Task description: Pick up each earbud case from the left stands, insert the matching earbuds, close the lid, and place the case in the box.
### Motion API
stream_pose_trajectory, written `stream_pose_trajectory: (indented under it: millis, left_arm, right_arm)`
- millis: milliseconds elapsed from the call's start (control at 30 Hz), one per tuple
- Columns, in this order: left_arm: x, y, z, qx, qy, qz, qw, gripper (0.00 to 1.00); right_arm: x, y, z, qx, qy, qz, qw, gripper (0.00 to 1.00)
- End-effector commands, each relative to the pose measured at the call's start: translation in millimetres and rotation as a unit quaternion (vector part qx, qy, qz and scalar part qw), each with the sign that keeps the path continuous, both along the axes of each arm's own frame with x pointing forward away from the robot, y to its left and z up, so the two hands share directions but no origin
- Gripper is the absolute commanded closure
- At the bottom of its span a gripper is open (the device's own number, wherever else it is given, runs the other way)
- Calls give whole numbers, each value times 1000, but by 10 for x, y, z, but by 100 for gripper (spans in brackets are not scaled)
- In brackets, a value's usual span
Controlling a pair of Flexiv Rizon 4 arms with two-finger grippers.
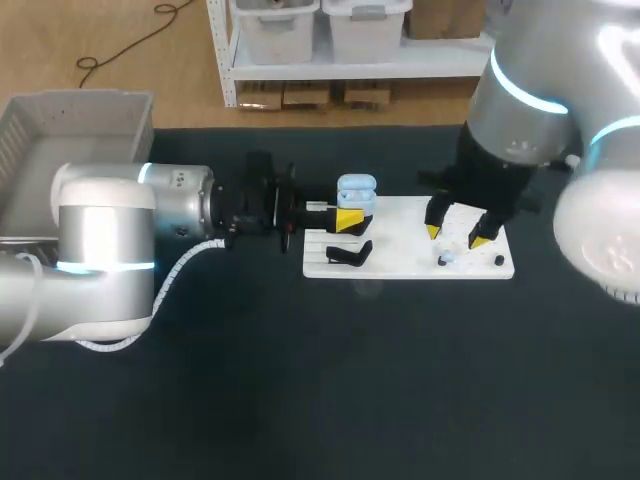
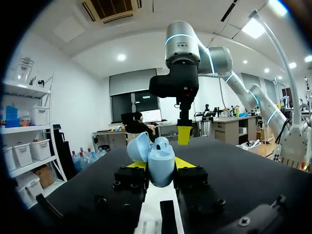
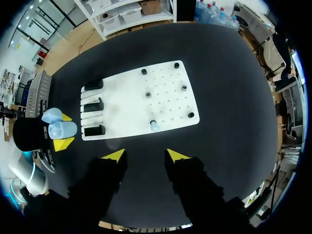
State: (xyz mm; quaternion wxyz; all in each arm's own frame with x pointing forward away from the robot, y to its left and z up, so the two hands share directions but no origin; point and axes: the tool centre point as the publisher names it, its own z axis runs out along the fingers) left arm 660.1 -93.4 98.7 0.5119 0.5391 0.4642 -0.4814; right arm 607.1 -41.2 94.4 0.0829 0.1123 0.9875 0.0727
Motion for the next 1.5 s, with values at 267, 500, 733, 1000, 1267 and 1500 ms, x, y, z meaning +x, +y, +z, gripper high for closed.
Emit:
stream_pose_trajectory:
  millis: [267, 500, 733, 1000, 1267, 1500]
  left_arm:
    - [-16, 2, -24, -3, -1, 3, 1000, 100]
    - [-16, 2, -24, -3, -1, 3, 1000, 100]
    - [-16, 2, -24, -3, -1, 3, 1000, 100]
    - [-16, 2, -24, -3, -1, 3, 1000, 100]
    - [-16, 2, -24, -3, -1, 3, 1000, 100]
    - [-16, 2, -24, -3, -1, 3, 1000, 100]
  right_arm:
    - [136, -44, -313, -33, -45, -18, 998, 51]
    - [186, -100, -478, -32, -36, -25, 999, 51]
    - [237, -116, -598, -26, -33, -27, 999, 50]
    - [303, -153, -661, -22, -35, -22, 999, 51]
    - [345, -167, -739, -13, -31, -20, 999, 54]
    - [364, -168, -777, -9, -30, -19, 999, 56]
